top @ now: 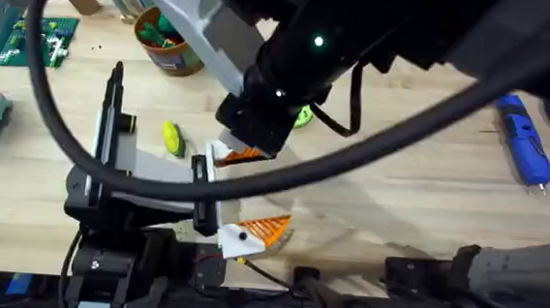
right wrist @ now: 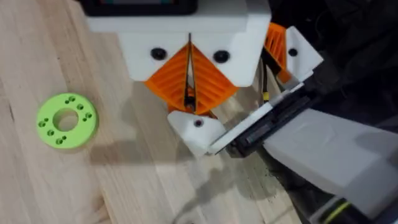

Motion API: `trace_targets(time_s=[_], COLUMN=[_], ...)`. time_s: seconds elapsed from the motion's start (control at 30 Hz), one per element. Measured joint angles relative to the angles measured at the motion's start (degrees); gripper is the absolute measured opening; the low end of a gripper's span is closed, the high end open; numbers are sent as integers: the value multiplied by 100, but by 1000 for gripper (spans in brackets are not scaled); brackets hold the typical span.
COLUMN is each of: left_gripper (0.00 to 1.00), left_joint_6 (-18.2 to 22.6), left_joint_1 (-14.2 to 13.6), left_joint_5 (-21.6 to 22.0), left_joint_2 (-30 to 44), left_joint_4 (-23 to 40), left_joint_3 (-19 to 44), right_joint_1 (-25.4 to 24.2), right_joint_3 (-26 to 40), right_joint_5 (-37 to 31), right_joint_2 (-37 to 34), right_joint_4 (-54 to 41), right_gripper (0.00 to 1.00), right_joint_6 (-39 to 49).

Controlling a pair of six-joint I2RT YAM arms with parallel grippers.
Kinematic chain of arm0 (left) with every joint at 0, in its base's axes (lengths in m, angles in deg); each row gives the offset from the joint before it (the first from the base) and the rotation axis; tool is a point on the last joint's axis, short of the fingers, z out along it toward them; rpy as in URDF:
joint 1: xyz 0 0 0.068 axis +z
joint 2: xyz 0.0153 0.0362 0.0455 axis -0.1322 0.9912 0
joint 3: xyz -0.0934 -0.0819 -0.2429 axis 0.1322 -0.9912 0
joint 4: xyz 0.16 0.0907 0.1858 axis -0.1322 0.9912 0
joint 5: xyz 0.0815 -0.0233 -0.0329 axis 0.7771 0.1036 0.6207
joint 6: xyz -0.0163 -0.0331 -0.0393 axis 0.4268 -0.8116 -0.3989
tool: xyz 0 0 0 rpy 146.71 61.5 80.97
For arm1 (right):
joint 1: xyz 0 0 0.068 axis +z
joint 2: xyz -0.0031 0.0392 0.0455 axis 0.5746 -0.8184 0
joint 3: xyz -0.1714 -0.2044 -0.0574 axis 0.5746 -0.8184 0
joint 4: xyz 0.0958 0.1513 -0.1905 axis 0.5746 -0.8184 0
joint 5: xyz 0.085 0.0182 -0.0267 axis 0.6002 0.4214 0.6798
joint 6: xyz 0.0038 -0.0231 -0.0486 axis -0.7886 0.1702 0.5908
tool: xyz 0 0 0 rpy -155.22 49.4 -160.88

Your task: Pick up the gripper from the table and insert it into the empty holder that is missing its gripper. Then pick up a screw, insert it into the mounting hole, and use the screwdriver to tighten it. Finally, clean up the table by picking up the vegetable and placing it into the bucket.

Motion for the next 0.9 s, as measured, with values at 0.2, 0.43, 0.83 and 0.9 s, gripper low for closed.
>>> trace_targets(time_s=[0.2, 0.43, 0.83, 0.9], left_gripper=[993, 993, 993, 993], left_joint_6=[0, 0, 0, 0], left_joint_1=[0, 0, 0, 0], left_joint_5=[0, -1, 0, 0], left_joint_2=[0, -1, 0, 0], left_joint_4=[0, 0, 0, 0], left_joint_3=[0, 0, 0, 0], right_joint_1=[0, 0, 0, 0], right_joint_3=[1, 0, 1, 0], right_joint_5=[122, 151, 151, 151], right_joint_2=[0, 0, 0, -12], right_joint_4=[269, 174, 206, 183], right_gripper=[5, 5, 5, 5], right_joint_6=[0, 0, 0, 0])
